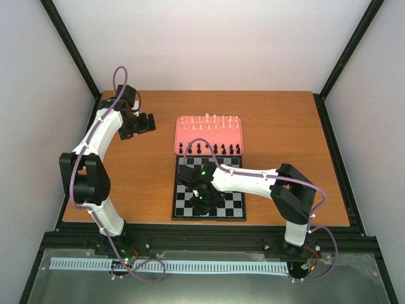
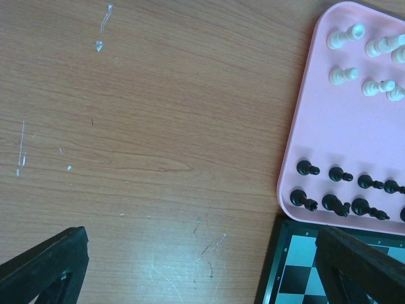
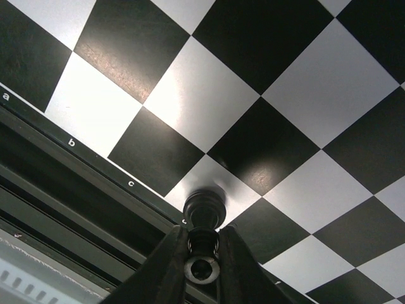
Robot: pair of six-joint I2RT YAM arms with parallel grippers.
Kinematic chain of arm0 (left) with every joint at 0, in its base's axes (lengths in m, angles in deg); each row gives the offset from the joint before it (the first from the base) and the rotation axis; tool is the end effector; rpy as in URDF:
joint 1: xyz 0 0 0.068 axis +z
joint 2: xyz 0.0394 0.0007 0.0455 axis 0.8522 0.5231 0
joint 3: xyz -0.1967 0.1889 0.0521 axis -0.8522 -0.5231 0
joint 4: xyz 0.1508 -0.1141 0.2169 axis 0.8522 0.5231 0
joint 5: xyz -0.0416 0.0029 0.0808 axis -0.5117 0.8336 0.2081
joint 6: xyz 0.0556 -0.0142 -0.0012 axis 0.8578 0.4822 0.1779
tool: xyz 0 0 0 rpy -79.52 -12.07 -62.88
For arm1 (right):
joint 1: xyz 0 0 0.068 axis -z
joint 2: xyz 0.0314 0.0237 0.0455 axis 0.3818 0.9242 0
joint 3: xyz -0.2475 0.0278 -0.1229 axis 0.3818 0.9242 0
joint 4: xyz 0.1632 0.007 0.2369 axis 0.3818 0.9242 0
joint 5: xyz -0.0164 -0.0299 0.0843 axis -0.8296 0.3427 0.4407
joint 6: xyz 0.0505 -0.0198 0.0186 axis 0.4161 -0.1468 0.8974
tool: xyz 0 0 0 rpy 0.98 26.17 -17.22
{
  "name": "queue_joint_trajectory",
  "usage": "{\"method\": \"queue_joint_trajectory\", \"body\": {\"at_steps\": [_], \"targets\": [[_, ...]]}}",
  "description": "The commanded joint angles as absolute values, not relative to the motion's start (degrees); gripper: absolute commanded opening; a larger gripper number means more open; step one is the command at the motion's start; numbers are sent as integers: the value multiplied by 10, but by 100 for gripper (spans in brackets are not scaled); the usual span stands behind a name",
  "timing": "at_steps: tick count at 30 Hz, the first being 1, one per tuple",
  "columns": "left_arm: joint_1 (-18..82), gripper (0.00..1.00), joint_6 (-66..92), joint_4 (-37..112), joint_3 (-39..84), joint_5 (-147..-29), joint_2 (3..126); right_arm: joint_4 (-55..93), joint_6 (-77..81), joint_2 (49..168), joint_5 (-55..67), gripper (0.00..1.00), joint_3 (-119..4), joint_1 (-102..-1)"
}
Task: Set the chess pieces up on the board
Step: Place the chess piece on the chessboard, then pick up the chess piece from the storage box.
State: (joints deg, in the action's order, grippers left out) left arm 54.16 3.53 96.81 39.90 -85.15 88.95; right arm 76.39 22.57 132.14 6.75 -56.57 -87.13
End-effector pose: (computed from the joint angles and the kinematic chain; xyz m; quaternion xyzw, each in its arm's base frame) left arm 0.3882 -0.0332 0.2814 -0.1326 0.9713 -0.0889 0.1765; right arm 0.1486 0.3275 0.1748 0.3211 -0.9443 -0.0607 0.0392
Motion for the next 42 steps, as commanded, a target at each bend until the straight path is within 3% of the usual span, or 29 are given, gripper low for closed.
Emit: {"method": "queue_joint_trajectory", "body": {"at_steps": [1,10,22,26,31,42], "targets": [[542,100,27,956,397,-856,866,774,224,1326,62,20,-569,-881],[542,100,28,958,399,-857,866,775,221,1314,59,46,-572,-883],[542,100,28,962,403,-858,865,833,216,1247,3,69,-640,-880],[542,100,29,965,406,-858,862,845,208,1224,5,71,-674,-843],[542,100,29,966,408,-860,860,805,183,1212,29,69,-686,-713],[542,100,27,970,418,-869,861,743,105,1367,-5,61,-815,-549]]}}
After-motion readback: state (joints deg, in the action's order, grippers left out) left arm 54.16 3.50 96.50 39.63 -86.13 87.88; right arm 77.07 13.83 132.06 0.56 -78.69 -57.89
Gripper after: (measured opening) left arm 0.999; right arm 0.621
